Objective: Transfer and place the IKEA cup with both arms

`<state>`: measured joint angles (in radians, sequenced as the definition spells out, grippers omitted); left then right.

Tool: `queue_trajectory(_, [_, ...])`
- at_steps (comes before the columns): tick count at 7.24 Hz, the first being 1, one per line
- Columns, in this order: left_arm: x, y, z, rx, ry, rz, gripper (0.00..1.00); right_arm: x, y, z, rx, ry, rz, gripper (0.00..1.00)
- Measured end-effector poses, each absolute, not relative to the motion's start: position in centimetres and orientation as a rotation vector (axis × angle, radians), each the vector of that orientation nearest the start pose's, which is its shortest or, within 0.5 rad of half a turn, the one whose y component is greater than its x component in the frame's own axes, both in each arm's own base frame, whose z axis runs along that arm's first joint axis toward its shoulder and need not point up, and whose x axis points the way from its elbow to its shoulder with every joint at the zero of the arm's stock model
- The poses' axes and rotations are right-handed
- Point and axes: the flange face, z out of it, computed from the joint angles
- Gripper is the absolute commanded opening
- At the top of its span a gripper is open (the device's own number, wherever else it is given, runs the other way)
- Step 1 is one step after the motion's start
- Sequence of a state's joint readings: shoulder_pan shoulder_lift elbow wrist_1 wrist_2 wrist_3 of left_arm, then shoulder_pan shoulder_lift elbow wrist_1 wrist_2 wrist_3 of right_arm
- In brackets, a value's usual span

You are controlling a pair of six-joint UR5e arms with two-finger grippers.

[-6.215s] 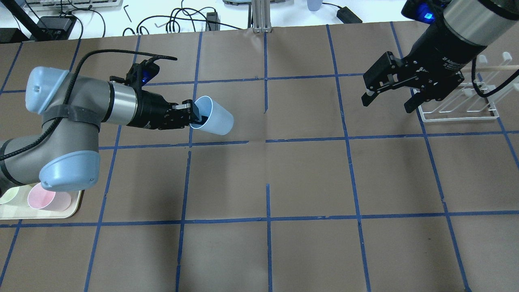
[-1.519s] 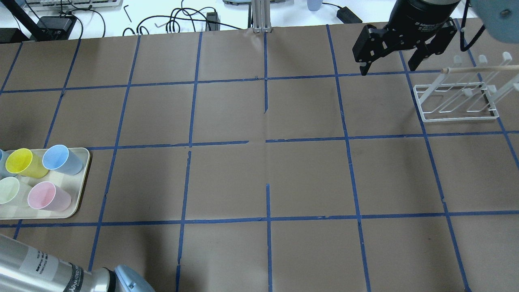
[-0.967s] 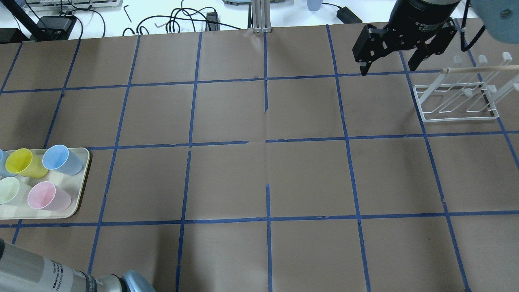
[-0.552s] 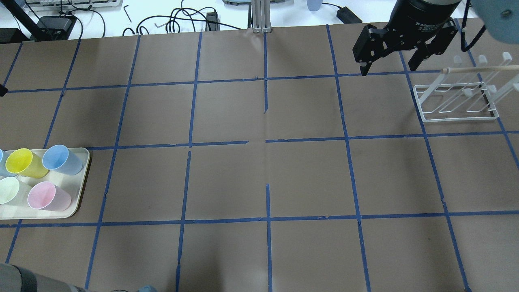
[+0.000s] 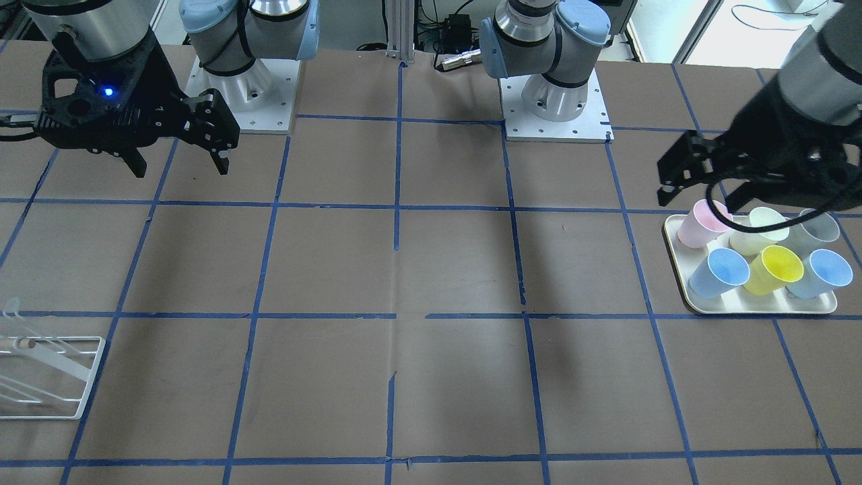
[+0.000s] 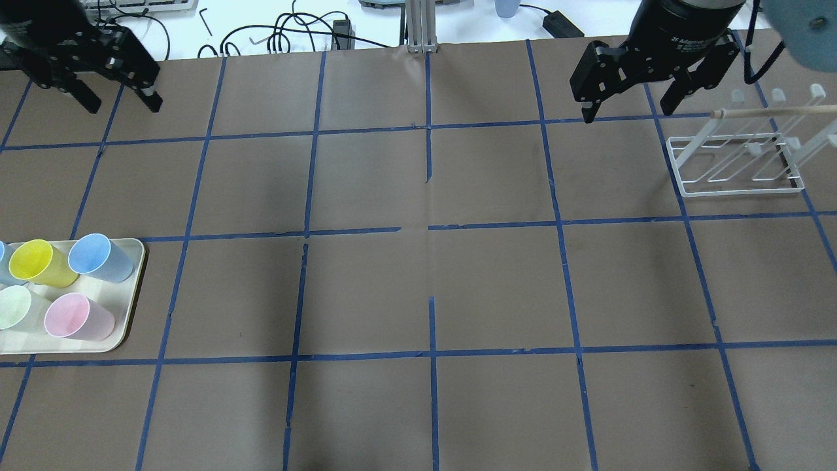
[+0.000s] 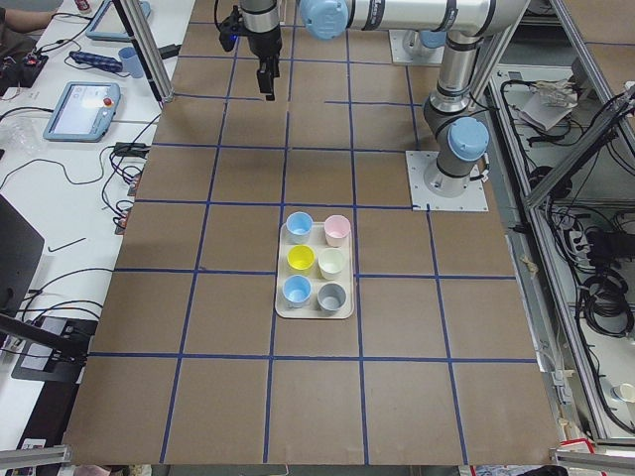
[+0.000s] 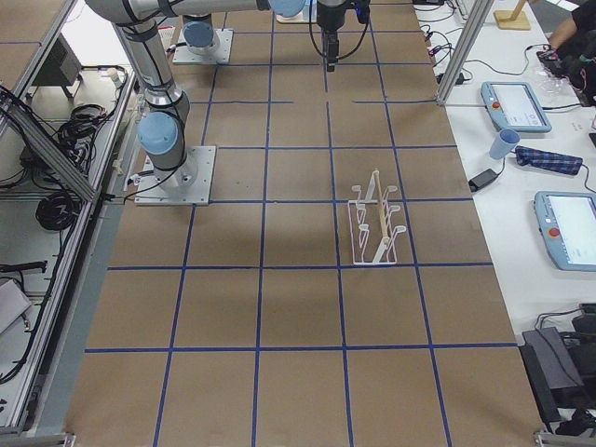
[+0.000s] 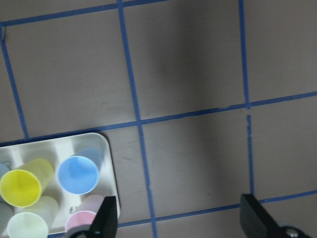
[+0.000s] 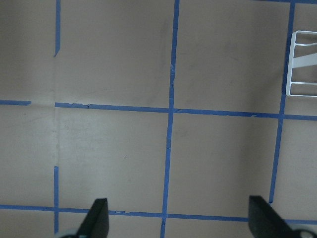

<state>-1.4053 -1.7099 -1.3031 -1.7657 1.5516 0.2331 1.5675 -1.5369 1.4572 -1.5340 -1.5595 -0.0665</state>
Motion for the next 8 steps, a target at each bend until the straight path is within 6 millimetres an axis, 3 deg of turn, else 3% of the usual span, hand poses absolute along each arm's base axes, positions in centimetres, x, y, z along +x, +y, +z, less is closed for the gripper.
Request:
queue_trajectory(1, [-6.8,-53.7,52.3,0.097,3.171,0.118,1.00,13.3,-51.0,52.3,-0.099,3.130,-0.068,1.00])
queue_trajectory(3, [-8.8,-50.3,52.2,0.044,3.167,0.097,1.00,13.3,-51.0,52.3,-0.099,3.131,-0.067,1.00])
queue_trajectory(5, [-10.5,-49.2,52.1,-0.016,3.162,0.080,1.00,13.3,-51.0,52.3,-0.099,3.131,-0.065,1.00])
queue_trajectory(8, [-12.3,-49.0,51.9,0.027,3.157,0.050,1.00,13.3,-51.0,52.2,-0.099,3.131,-0.065,1.00])
